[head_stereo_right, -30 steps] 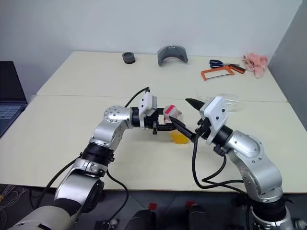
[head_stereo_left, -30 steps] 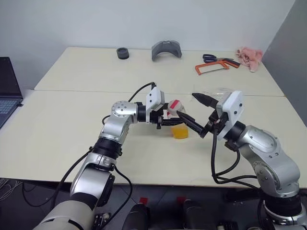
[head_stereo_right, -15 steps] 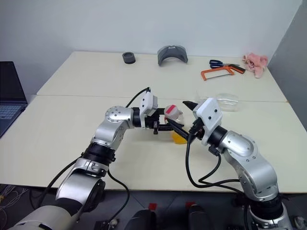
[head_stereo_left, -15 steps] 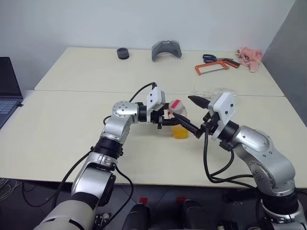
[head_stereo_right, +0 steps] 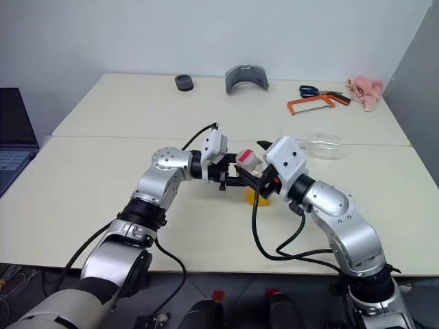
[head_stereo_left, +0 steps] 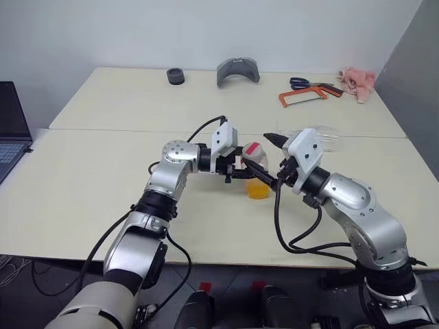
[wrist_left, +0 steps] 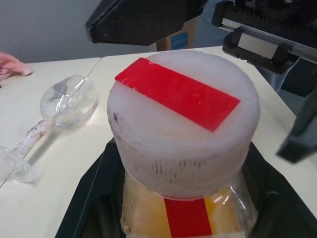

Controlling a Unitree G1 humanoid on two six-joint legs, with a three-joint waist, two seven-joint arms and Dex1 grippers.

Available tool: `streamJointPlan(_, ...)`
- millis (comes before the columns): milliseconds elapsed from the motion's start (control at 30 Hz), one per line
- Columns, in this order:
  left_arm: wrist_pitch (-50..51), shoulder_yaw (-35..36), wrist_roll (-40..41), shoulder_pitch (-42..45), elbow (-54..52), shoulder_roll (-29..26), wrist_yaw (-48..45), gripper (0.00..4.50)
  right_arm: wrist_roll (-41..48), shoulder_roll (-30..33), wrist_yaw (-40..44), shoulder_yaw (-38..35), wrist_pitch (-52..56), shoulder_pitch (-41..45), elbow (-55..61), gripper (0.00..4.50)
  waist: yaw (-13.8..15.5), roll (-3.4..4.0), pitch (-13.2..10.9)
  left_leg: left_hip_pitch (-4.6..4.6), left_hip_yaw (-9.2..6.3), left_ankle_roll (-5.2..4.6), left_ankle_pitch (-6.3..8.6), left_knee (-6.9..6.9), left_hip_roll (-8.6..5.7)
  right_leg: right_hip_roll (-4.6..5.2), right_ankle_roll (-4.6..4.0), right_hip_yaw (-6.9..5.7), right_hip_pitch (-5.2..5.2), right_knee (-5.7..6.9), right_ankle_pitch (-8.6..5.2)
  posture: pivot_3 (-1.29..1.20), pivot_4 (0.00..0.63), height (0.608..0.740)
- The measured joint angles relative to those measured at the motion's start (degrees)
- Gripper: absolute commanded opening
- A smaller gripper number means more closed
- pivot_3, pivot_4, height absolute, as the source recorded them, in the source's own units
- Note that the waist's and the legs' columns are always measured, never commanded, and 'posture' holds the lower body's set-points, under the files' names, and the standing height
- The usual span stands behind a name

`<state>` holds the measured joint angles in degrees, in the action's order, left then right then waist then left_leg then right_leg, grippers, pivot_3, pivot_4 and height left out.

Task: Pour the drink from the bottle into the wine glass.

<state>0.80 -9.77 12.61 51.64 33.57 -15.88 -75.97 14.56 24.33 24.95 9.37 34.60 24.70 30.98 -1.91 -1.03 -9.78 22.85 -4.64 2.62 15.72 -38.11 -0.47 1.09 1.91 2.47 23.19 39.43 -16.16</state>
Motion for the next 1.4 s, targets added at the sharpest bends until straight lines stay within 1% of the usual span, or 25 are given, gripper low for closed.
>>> streamJointPlan(267,-0.24,0.01,-0.30,0.17,0.31,0.34,-0.14,2.18,-0.61,0.04,-0.05,-0.34,-0.59,-0.25,-0.79,3.92,0.01,0.00,0.00,0.00,-0.02,0.00,0.00,0.00,0.01,0.00,0.00,0.00,0.00,0.01,0.00,0.00,0.150,0.740)
streamJointPlan(733,-1.27,-0.21,-0.99,0.20,0.45,1.39,0.27,2.18,2.52,1.82,0.37,-3.22,1.38,-2.64,2.01,3.92,0.02,0.00,0.00,0.00,-0.02,0.00,0.00,0.00,0.01,0.01,0.00,0.00,0.00,0.00,0.00,0.00,0.150,0.740)
streamJointPlan(1000,-1.31,0.31,-0.98,0.19,0.86,1.42,0.38,2.18,4.76,3.70,1.12,-6.08,3.57,-4.28,3.82,3.92,0.01,0.00,0.00,0.00,-0.01,0.00,0.00,0.00,0.01,0.00,0.00,0.01,0.00,0.00,0.00,0.00,0.150,0.740)
streamJointPlan(1200,-1.42,0.39,-0.98,0.18,0.94,1.31,0.10,2.18,5.10,4.65,0.79,-10.45,4.56,-4.52,3.73,3.92,0.00,0.00,0.00,-0.01,0.00,0.00,0.00,0.00,0.00,-0.01,0.00,0.01,0.00,0.01,0.00,0.00,0.150,0.740)
streamJointPlan(1400,-1.48,0.39,-0.99,0.18,0.94,1.32,0.10,2.18,7.72,5.32,2.11,-10.84,6.20,-5.54,4.61,3.92,0.01,0.00,0.00,0.00,0.00,-0.01,0.00,0.00,0.01,0.00,0.00,0.02,0.00,0.01,0.00,0.00,0.150,0.740)
